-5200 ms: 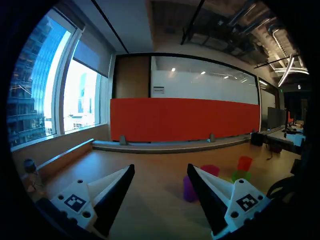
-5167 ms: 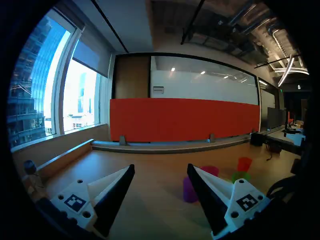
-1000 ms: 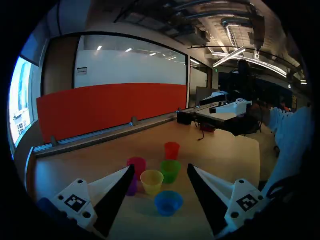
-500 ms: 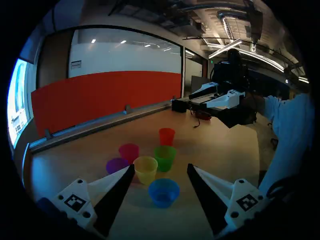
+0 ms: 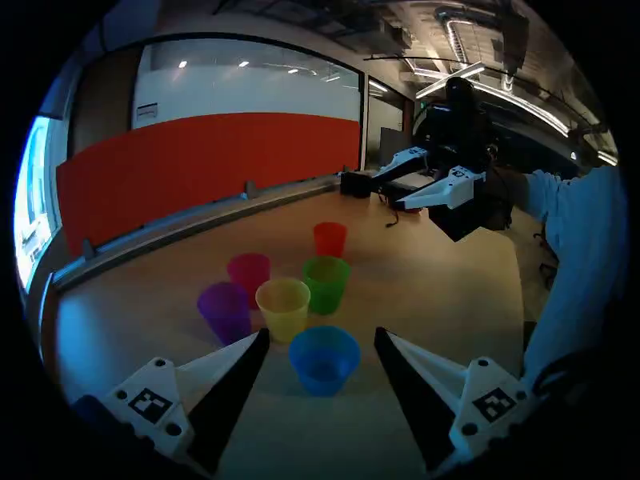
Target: Pour water
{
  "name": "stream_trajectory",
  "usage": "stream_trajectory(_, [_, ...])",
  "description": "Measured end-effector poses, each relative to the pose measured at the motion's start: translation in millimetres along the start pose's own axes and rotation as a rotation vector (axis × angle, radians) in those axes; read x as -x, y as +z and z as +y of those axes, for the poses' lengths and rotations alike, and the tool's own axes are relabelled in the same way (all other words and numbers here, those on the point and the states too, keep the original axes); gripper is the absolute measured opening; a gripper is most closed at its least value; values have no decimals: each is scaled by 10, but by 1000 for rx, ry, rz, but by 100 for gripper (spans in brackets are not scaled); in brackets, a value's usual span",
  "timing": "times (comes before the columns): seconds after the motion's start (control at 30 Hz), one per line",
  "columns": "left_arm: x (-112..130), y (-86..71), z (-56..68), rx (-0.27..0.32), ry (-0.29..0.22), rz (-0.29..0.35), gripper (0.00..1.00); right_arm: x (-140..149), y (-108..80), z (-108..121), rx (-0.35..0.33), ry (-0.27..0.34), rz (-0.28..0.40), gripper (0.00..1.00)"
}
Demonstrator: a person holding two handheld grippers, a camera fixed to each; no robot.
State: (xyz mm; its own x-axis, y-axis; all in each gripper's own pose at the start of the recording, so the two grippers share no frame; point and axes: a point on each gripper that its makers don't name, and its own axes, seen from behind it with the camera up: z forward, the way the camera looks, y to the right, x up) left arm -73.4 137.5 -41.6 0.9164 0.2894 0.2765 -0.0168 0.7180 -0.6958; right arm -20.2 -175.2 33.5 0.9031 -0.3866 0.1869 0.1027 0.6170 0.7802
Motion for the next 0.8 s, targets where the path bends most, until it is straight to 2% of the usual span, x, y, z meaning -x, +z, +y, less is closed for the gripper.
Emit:
stream_trajectory(0.4, [268,75,36,14,9,-58,98,260,227,-90,-39,1,-49,99])
stream_trajectory(0.8, [473,137,77,38,20,-104,98,411,367,-121,-67,11,-80,99])
